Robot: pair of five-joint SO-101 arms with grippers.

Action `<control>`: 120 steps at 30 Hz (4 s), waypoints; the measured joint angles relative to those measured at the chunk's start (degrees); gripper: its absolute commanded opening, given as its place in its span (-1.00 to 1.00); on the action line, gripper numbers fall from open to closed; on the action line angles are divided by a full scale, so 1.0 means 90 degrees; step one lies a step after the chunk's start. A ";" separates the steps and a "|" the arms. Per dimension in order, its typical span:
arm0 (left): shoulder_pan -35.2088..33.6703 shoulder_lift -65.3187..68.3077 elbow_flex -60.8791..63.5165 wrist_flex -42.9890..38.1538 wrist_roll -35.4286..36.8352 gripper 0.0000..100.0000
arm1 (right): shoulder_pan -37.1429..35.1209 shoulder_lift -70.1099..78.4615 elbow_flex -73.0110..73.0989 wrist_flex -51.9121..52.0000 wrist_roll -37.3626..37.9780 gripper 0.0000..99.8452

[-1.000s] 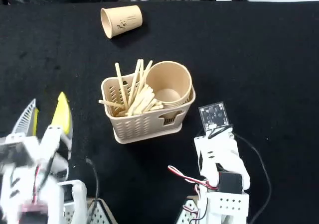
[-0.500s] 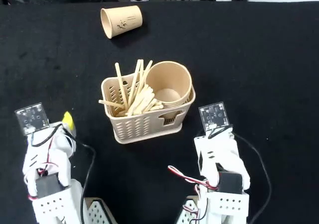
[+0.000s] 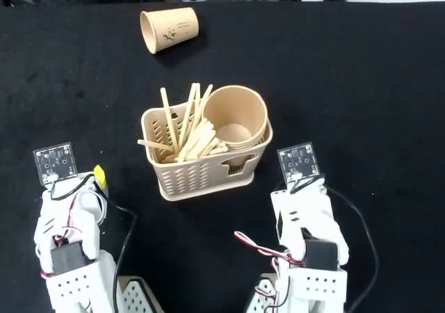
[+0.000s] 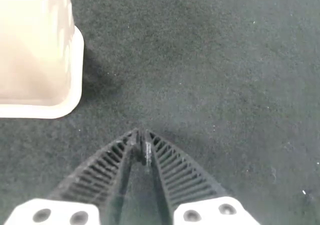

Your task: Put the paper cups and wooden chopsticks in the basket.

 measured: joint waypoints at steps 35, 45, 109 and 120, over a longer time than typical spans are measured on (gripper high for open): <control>0.0332 -0.0010 0.0000 0.2159 -0.0703 -0.93 | 0.0000 0.0000 0.0000 0.0000 0.0000 -0.98; 0.0127 -0.0010 0.0000 0.2198 -0.0703 -0.93 | 0.0000 0.0000 0.0000 0.0000 0.0000 -0.98; 0.0127 -0.0010 0.0000 0.2198 -0.0694 -0.93 | 0.0000 0.0000 0.0000 0.0000 0.0000 -0.98; 0.0127 -0.0010 0.0000 0.2198 -0.0694 -0.93 | 0.0000 0.0000 0.0000 0.0000 0.0000 -0.98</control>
